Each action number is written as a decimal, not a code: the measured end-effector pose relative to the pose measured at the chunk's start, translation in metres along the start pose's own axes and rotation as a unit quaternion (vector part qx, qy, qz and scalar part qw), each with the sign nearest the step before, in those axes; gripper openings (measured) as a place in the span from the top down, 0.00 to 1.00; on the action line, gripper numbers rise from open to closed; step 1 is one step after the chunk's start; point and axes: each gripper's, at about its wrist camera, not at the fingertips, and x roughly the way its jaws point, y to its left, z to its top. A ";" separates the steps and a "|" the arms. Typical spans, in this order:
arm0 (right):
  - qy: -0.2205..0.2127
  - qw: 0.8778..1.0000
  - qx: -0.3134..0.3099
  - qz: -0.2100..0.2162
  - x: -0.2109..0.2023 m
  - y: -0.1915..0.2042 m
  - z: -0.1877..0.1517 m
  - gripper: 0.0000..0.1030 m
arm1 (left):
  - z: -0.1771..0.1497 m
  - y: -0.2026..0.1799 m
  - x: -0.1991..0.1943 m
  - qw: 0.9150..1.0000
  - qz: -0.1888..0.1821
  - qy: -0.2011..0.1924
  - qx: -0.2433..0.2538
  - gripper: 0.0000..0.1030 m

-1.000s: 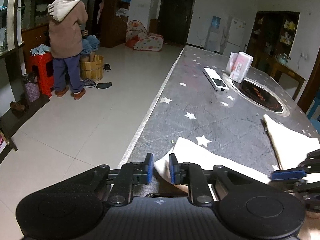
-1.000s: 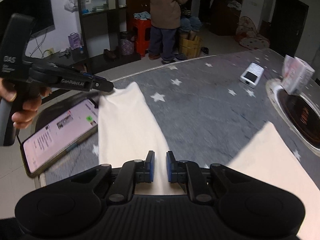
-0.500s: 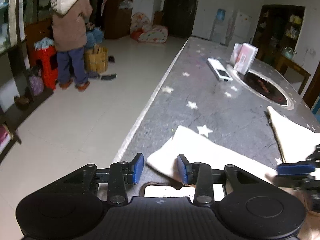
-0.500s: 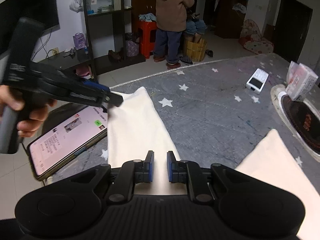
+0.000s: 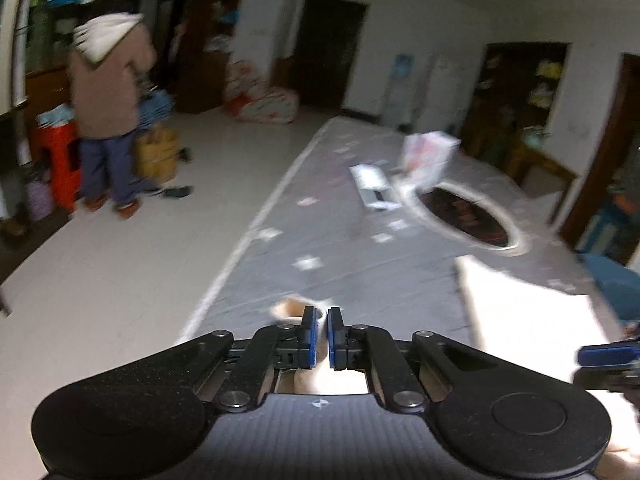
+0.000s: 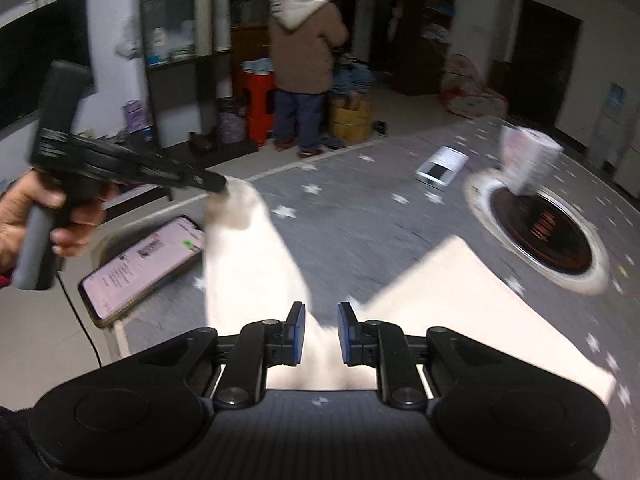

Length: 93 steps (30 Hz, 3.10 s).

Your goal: Fold clothes

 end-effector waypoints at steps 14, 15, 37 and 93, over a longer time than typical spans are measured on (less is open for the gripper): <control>-0.013 0.986 0.156 -0.062 -0.065 -0.082 -0.074 0.84 | -0.023 -0.152 -0.026 0.972 -0.223 0.003 0.067 0.94; -0.014 0.984 0.163 -0.064 -0.068 -0.085 -0.080 0.84 | -0.027 -0.162 -0.024 0.969 -0.234 0.004 0.072 0.94; 0.023 0.967 0.253 -0.023 -0.044 -0.093 -0.136 0.73 | -0.070 -0.138 0.001 0.969 -0.134 0.043 0.203 0.59; 0.009 0.970 0.216 -0.113 -0.041 -0.096 -0.124 0.88 | -0.062 -0.152 0.067 0.956 -0.174 0.110 0.208 0.56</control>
